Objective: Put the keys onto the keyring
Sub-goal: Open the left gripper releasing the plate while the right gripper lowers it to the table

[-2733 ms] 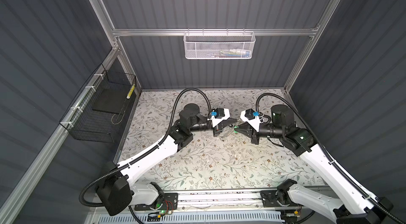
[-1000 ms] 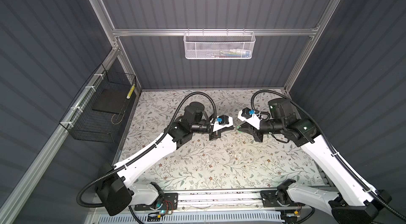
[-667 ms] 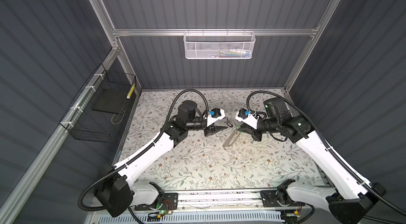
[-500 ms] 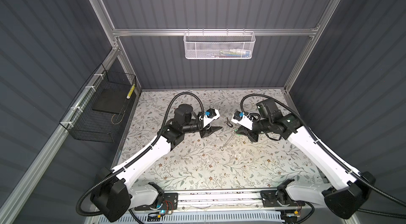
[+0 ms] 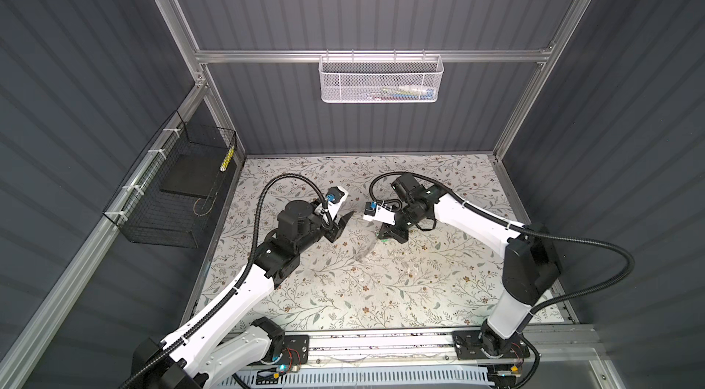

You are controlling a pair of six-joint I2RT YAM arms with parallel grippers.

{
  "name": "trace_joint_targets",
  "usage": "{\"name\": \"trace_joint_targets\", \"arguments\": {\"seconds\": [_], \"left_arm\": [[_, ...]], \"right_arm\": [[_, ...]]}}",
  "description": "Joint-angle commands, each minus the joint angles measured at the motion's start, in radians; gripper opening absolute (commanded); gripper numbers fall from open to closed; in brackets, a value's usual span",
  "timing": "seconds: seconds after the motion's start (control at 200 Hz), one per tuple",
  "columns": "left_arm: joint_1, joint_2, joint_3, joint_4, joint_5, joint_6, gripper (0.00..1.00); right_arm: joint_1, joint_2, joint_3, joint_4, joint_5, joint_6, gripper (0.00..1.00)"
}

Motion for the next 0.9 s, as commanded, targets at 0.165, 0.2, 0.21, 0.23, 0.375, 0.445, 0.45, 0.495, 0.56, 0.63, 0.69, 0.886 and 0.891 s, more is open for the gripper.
{"name": "trace_joint_targets", "arguments": {"seconds": [0.165,0.2,0.21,0.23,0.375,0.445,0.45,0.495,0.56,0.63,0.69,0.886,0.891], "left_arm": [[0.004,0.0,-0.04,-0.042,-0.12,-0.104,0.62],[0.004,0.014,-0.04,-0.042,-0.122,-0.108,0.61],[0.005,0.018,-0.039,-0.042,-0.123,-0.109,0.62],[0.004,0.026,-0.036,-0.044,-0.122,-0.111,0.62],[0.004,0.077,-0.027,-0.051,-0.11,-0.12,0.62],[0.004,0.089,-0.029,-0.047,-0.1,-0.119,0.61],[0.004,0.09,-0.028,-0.047,-0.099,-0.119,0.61],[0.004,0.096,-0.031,-0.04,-0.094,-0.119,0.61],[0.004,0.11,-0.032,-0.037,-0.083,-0.116,0.61],[0.005,0.127,-0.031,-0.037,-0.072,-0.11,0.61],[0.004,0.141,-0.033,-0.04,-0.065,-0.102,0.62],[0.004,0.168,-0.028,-0.064,-0.033,-0.059,0.65],[0.004,0.168,-0.027,-0.065,-0.031,-0.059,0.65]], "right_arm": [[0.015,0.076,-0.03,-0.01,0.043,-0.025,0.0],[0.015,0.078,-0.047,-0.009,0.058,-0.026,0.0],[0.015,0.078,-0.053,-0.009,0.063,-0.025,0.0],[0.014,0.079,-0.061,-0.009,0.073,-0.025,0.0],[0.013,0.085,-0.121,-0.015,0.138,0.004,0.0],[0.015,0.084,-0.138,-0.03,0.15,0.035,0.0],[0.014,0.084,-0.14,-0.03,0.15,0.039,0.0],[0.015,0.08,-0.155,-0.03,0.155,0.058,0.0],[0.017,0.083,-0.177,-0.031,0.157,0.081,0.0],[0.016,0.092,-0.205,-0.019,0.196,0.099,0.0],[0.016,0.106,-0.217,-0.013,0.214,0.115,0.0],[0.015,0.074,-0.237,0.012,0.227,0.178,0.2],[0.015,0.07,-0.237,0.013,0.227,0.179,0.2]]}}
